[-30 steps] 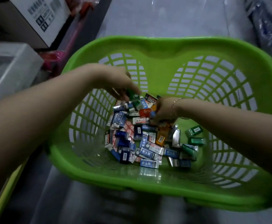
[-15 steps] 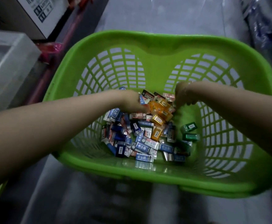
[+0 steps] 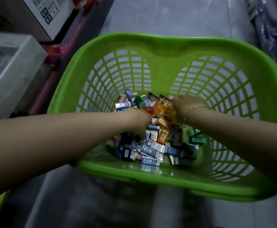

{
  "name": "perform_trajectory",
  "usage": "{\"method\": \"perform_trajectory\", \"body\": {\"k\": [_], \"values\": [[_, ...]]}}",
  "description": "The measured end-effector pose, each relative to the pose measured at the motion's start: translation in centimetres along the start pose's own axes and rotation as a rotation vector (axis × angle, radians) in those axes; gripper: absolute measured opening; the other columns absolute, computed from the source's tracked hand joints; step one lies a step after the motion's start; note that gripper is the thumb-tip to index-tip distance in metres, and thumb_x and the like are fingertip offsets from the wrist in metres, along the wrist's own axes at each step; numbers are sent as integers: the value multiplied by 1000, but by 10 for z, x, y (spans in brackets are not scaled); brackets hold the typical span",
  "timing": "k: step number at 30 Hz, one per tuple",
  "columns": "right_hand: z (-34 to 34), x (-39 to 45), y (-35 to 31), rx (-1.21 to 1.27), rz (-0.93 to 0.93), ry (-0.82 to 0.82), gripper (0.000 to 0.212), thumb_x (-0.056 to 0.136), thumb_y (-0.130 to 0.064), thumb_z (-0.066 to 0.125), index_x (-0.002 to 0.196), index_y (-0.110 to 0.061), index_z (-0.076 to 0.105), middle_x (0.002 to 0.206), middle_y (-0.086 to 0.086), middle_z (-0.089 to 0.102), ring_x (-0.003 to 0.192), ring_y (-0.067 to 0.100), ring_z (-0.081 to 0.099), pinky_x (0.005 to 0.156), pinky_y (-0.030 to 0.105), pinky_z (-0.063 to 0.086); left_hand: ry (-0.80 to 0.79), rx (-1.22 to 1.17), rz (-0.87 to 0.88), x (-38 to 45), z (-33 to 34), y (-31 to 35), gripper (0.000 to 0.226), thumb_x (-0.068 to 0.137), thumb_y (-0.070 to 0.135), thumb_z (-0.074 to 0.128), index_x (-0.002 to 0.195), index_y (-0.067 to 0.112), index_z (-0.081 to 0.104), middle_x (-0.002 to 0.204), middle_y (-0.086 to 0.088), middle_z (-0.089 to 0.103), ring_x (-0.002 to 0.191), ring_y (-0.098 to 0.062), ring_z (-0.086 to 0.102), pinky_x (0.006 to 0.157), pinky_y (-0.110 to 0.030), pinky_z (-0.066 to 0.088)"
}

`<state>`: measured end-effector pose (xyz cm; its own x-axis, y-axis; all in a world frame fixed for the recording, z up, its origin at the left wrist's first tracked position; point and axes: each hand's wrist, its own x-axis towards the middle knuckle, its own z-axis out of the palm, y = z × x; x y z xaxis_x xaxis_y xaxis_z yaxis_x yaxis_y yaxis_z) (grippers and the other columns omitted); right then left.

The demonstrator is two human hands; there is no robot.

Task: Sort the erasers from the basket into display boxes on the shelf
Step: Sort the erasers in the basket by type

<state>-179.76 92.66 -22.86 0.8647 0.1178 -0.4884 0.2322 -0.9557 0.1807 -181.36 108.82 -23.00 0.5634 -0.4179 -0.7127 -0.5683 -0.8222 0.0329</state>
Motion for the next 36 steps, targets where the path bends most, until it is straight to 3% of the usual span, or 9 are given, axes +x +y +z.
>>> {"method": "perform_trajectory", "body": {"k": [4,8,11,14,17,22,30,33,36], "values": [[6,0,-32,510,66,-141,63,73,-35,73,123,-14,40,113,8,50,82,20,54,54,26,47,-14,-71,81,5,1,-2,50,70,42,80,105,15,58,97,-1,59,86,-19,55,75,-33,51],[25,-2,-44,521,106,-124,69,63,-22,83,116,-16,39,110,11,53,89,28,59,73,41,57,-87,-122,86,9,3,-4,56,68,44,81,110,15,58,105,-2,61,93,-22,57,74,-34,49],[21,-5,-44,508,71,-125,52,73,-19,76,113,-17,42,98,7,56,75,20,57,55,32,51,-132,-101,69,12,5,-5,49,70,47,78,102,14,63,100,-2,65,89,-21,60,65,-29,47],[-4,-5,-21,297,-38,-346,49,84,-27,66,125,-13,43,89,6,55,68,16,58,42,23,46,-119,-203,43,11,-3,-12,39,69,46,80,87,19,57,90,0,63,82,-19,60,56,-27,40],[-33,-2,17,262,17,-586,52,83,-36,67,122,-7,48,101,10,60,84,28,68,73,39,58,-28,-373,73,7,-20,-16,39,69,49,78,86,21,57,84,3,62,74,-14,58,56,-26,42],[-25,1,45,-152,-69,-224,54,80,-36,67,126,-14,48,122,10,56,105,28,57,80,34,47,190,-710,177,15,-44,-1,28,77,45,72,91,21,68,84,-1,68,73,-13,59,66,-29,46],[-2,12,51,-284,-135,-214,64,87,-33,60,142,-21,30,143,14,35,132,31,33,103,41,32,6,-1034,63,30,-36,12,21,88,29,65,94,9,67,60,9,68,61,-3,67,52,-16,50],[-21,11,49,45,-81,-332,74,79,-12,69,142,-16,31,135,14,43,119,31,46,87,36,47,-74,-1340,19,28,-37,10,24,89,28,63,100,6,65,81,-3,74,74,-13,72,65,-23,54],[-42,4,43,832,-87,-608,59,74,6,66,121,-25,46,104,7,60,97,26,57,75,34,54,-71,-1562,-83,28,-43,14,29,88,34,63,99,7,64,89,-5,73,68,-9,66,61,-19,52]]}}
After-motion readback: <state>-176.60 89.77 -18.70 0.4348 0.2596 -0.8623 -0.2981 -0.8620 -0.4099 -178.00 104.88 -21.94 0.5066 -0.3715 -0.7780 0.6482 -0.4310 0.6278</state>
